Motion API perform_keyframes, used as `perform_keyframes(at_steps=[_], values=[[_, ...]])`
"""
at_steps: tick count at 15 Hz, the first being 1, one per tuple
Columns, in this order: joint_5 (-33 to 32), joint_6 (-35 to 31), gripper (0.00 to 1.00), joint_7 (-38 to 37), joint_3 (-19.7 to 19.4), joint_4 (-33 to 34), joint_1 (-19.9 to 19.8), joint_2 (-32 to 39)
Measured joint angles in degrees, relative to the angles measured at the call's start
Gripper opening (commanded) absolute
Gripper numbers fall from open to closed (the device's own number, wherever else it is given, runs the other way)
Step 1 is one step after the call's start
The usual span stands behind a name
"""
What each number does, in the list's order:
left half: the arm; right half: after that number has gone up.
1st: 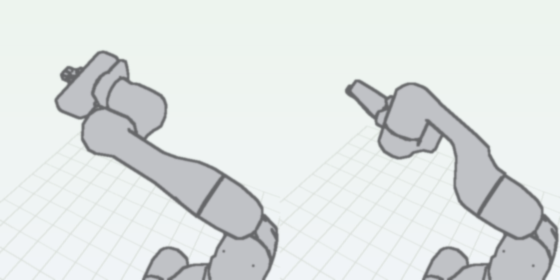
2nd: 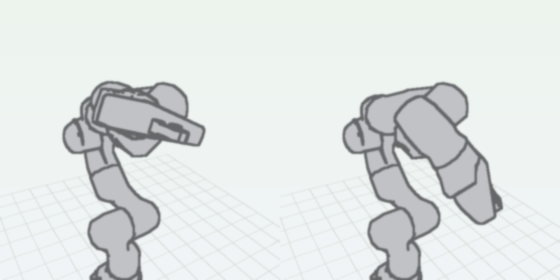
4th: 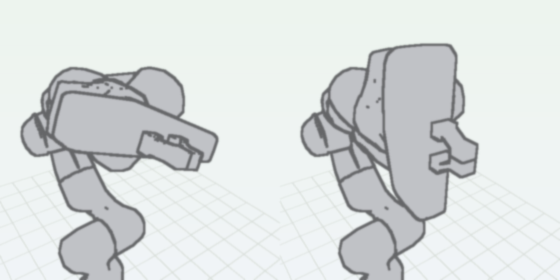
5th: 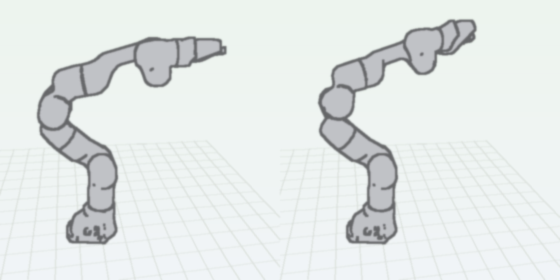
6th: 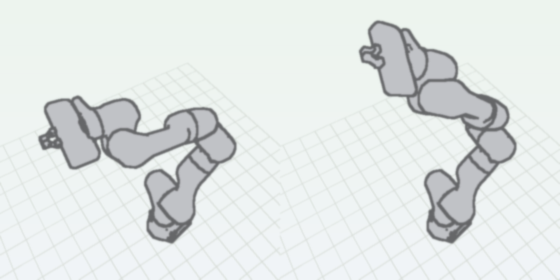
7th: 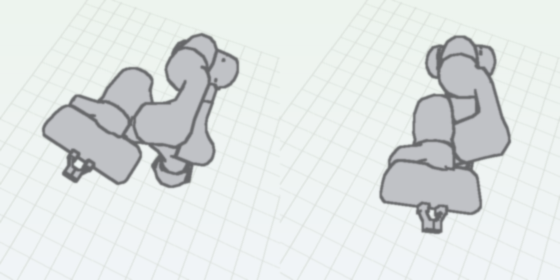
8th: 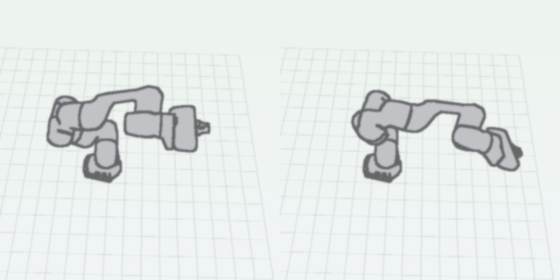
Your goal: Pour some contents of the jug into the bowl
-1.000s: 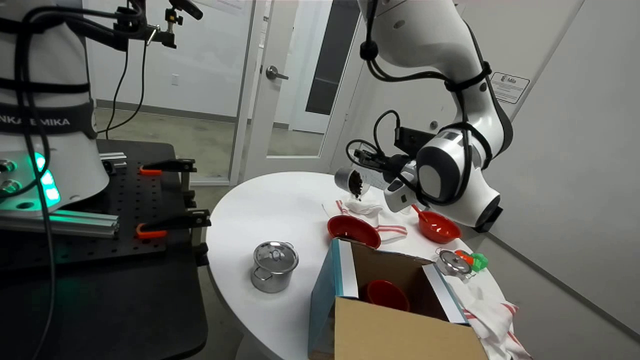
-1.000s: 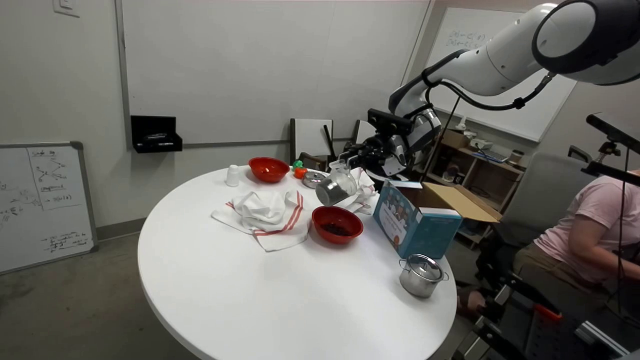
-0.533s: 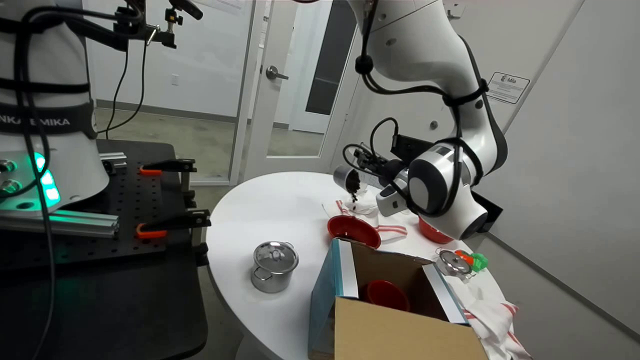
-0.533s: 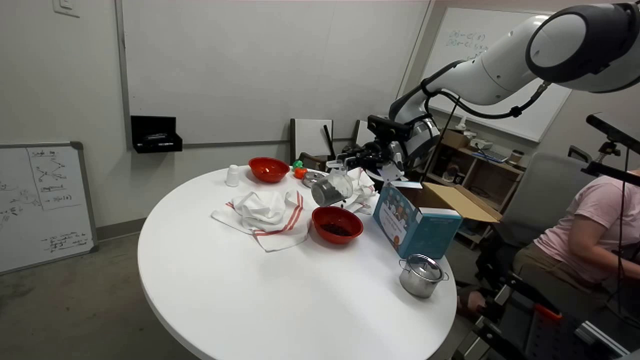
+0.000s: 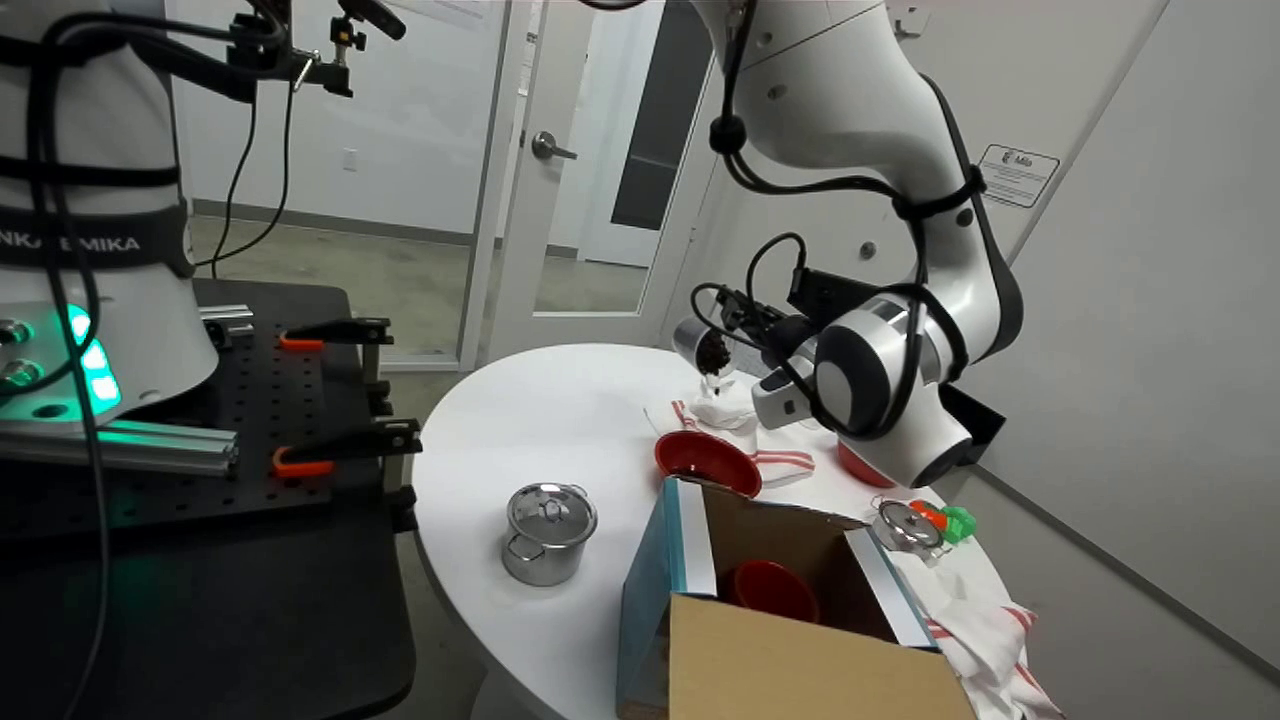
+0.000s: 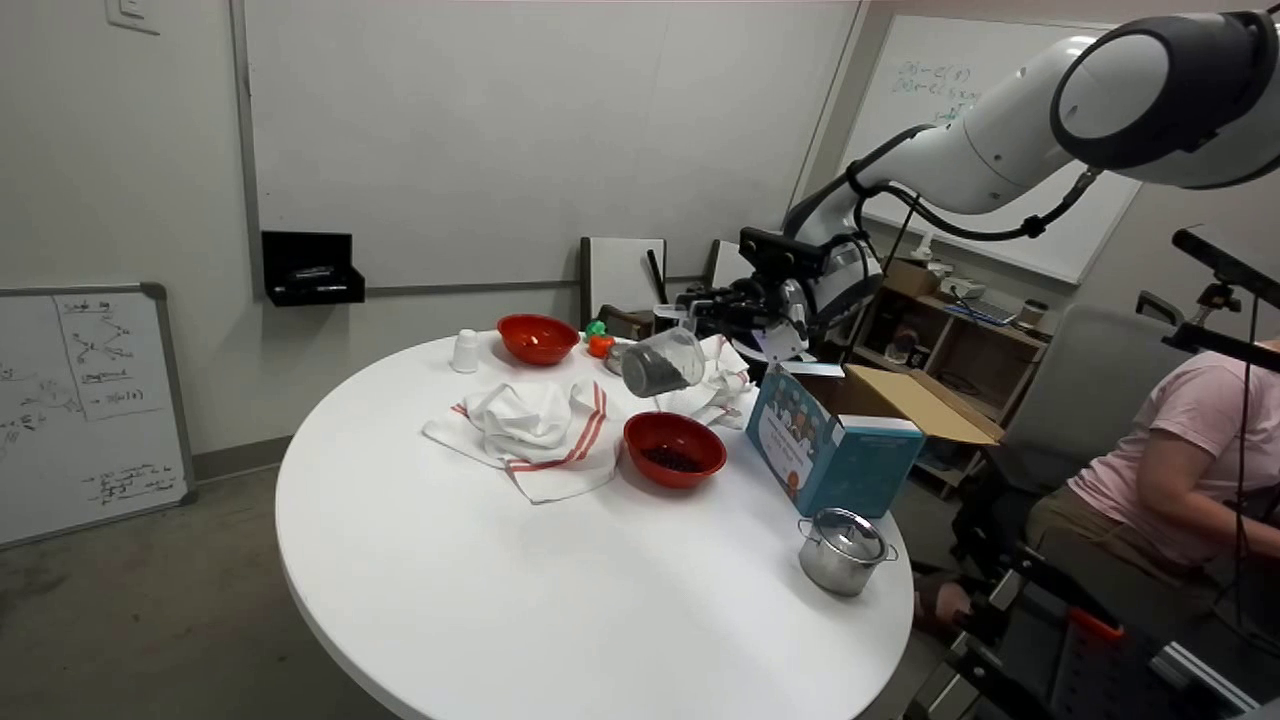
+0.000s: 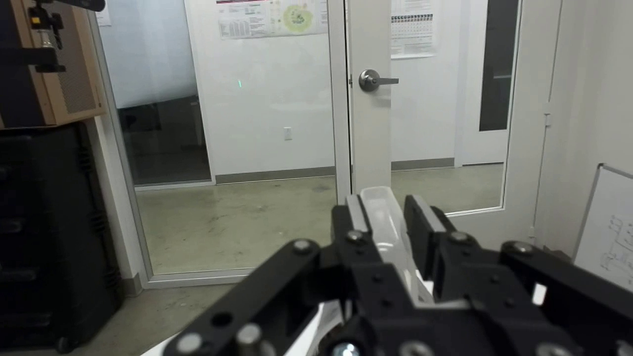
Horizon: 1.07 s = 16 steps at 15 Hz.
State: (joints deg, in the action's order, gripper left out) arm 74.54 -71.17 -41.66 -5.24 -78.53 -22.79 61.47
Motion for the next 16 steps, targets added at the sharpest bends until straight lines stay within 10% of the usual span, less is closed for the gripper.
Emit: perform_keyframes(at_steps=[16], values=[[2.06, 4.39, 0.06, -0.01, -0.29, 0.00, -0.50, 0.19]])
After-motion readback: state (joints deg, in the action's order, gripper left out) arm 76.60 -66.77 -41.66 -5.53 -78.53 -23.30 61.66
